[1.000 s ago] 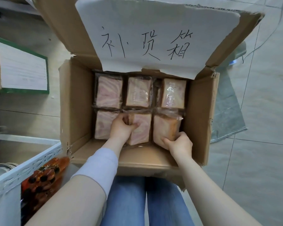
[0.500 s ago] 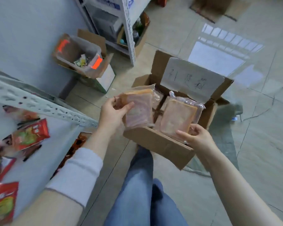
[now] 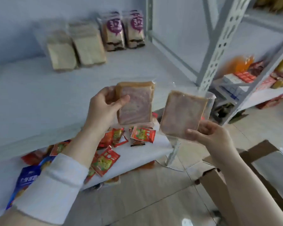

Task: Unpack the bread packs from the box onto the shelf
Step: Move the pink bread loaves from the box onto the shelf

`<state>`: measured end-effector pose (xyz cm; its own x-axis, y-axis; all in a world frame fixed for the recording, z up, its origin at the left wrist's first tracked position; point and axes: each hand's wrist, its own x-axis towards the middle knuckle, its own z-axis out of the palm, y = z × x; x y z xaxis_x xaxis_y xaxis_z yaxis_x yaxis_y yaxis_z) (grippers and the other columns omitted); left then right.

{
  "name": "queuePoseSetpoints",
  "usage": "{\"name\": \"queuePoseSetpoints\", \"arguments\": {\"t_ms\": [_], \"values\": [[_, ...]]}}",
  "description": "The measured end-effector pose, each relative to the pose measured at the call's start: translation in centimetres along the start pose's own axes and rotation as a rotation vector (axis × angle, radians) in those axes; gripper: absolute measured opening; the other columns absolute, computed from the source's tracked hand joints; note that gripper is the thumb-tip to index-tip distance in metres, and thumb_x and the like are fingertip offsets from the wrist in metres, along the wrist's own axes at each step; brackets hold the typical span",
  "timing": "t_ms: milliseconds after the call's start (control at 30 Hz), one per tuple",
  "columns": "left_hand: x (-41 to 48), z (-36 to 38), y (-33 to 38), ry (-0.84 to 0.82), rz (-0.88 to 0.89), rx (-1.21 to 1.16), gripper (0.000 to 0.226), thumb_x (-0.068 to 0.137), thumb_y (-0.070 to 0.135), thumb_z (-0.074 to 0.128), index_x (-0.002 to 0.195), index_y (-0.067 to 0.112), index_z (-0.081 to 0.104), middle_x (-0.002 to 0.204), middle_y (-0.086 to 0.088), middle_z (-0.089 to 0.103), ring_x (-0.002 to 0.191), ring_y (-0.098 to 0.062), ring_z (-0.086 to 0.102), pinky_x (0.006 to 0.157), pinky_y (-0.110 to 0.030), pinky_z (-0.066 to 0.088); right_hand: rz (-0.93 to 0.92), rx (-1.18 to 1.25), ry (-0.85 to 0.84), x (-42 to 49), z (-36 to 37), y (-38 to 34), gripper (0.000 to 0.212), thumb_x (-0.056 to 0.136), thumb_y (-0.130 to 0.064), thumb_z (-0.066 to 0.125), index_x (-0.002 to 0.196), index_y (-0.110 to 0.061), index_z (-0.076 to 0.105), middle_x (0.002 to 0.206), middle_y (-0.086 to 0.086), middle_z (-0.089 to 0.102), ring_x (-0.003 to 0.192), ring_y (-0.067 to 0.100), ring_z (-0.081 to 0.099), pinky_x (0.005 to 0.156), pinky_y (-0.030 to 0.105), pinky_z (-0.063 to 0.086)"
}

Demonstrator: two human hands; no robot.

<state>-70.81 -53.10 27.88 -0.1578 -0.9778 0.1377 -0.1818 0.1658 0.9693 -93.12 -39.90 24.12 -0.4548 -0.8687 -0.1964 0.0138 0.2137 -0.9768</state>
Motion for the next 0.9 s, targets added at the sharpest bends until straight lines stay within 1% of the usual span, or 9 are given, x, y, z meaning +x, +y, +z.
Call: {"name": "queuePoseSetpoints", "arguments": {"t_ms": [133, 233, 300, 367, 500, 567, 667, 800, 900], "values": [[3.7, -14.3, -1.4, 0.159, 0.033, 0.021, 0.017, 0.079, 0.016, 0.071, 0.083, 0.03, 0.062, 0.085, 0.014, 0.067, 0.078, 0.0, 0.064, 0.075, -0.022, 0.049, -0.067, 0.02, -0.123, 2.7, 14.5, -4.0, 0.019, 0.071, 0.0, 0.073, 0.084, -0.013, 0.067, 0.068, -0.007, 0.074, 0.066, 0.007, 0.07, 0.064, 0.017, 0.057], [6.5, -23.0, -3.4, 0.262, 0.043, 0.028, 0.021, 0.078, 0.012, 0.071, 0.082, 0.03, 0.061, 0.082, 0.014, 0.066, 0.07, 0.007, 0.061, 0.078, -0.025, 0.051, -0.106, 0.001, -0.182, 5.3, 24.8, -5.6, 0.019, 0.07, -0.004, 0.075, 0.083, -0.017, 0.069, 0.073, -0.006, 0.075, 0.076, 0.019, 0.069, 0.073, 0.03, 0.054], [8.6, -27.3, -4.9, 0.314, 0.034, 0.035, 0.022, 0.077, 0.012, 0.072, 0.083, 0.031, 0.061, 0.083, 0.012, 0.065, 0.071, 0.004, 0.061, 0.082, -0.031, 0.051, -0.15, -0.03, -0.19, 7.1, 30.8, -6.4, 0.02, 0.07, -0.004, 0.076, 0.079, -0.02, 0.068, 0.068, -0.009, 0.073, 0.072, 0.016, 0.067, 0.076, 0.03, 0.053], [11.2, -30.7, -6.3, 0.362, 0.019, 0.037, 0.021, 0.074, 0.016, 0.074, 0.084, 0.03, 0.061, 0.084, 0.01, 0.065, 0.076, -0.006, 0.061, 0.086, -0.039, 0.051, -0.176, -0.022, -0.194, 9.0, 36.1, -7.4, 0.021, 0.071, -0.003, 0.075, 0.078, -0.02, 0.066, 0.069, -0.01, 0.07, 0.066, 0.007, 0.064, 0.072, 0.024, 0.052], [17.5, -36.1, -9.6, 0.487, -0.001, 0.017, 0.025, 0.066, 0.028, 0.073, 0.089, 0.024, 0.063, 0.087, 0.001, 0.066, 0.081, -0.016, 0.061, 0.084, -0.041, 0.051, -0.289, -0.087, -0.178, 13.5, 45.9, -8.9, 0.019, 0.075, -0.01, 0.073, 0.09, -0.013, 0.061, 0.077, -0.003, 0.061, 0.07, 0.009, 0.054, 0.067, 0.023, 0.043], [21.1, -38.4, -10.9, 0.529, 0.004, -0.002, 0.029, 0.069, 0.024, 0.074, 0.095, 0.02, 0.062, 0.086, 0.0, 0.065, 0.081, -0.018, 0.06, 0.082, -0.04, 0.05, -0.318, -0.108, -0.158, 16.1, 50.5, -9.4, 0.023, 0.079, -0.011, 0.07, 0.099, -0.01, 0.058, 0.079, -0.005, 0.058, 0.072, 0.01, 0.054, 0.067, 0.021, 0.04], [26.7, -41.3, -13.0, 0.563, 0.01, -0.032, 0.02, 0.078, 0.011, 0.071, 0.093, 0.017, 0.06, 0.08, 0.007, 0.061, 0.075, -0.011, 0.057, 0.081, -0.036, 0.047, -0.335, -0.138, -0.117, 20.1, 56.6, -9.8, 0.029, 0.084, -0.014, 0.065, 0.111, -0.006, 0.055, 0.094, -0.003, 0.056, 0.091, 0.016, 0.055, 0.078, 0.021, 0.04], [33.4, -43.4, -15.6, 0.562, 0.006, -0.026, 0.02, 0.08, 0.01, 0.069, 0.096, 0.016, 0.059, 0.085, 0.003, 0.061, 0.081, -0.014, 0.057, 0.081, -0.036, 0.048, -0.309, -0.169, -0.07, 25.7, 61.8, -10.2, 0.031, 0.089, -0.015, 0.058, 0.116, -0.005, 0.05, 0.102, 0.002, 0.057, 0.103, 0.02, 0.055, 0.084, 0.022, 0.036], [36.8, -43.3, -17.2, 0.568, 0.019, -0.003, 0.022, 0.081, 0.011, 0.069, 0.098, 0.018, 0.057, 0.085, 0.006, 0.061, 0.079, -0.009, 0.058, 0.084, -0.031, 0.049, -0.272, -0.204, -0.024, 29.2, 64.3, -10.2, 0.035, 0.089, -0.019, 0.057, 0.121, -0.01, 0.046, 0.122, 0.013, 0.055, 0.111, 0.028, 0.053, 0.103, 0.035, 0.036]]}}
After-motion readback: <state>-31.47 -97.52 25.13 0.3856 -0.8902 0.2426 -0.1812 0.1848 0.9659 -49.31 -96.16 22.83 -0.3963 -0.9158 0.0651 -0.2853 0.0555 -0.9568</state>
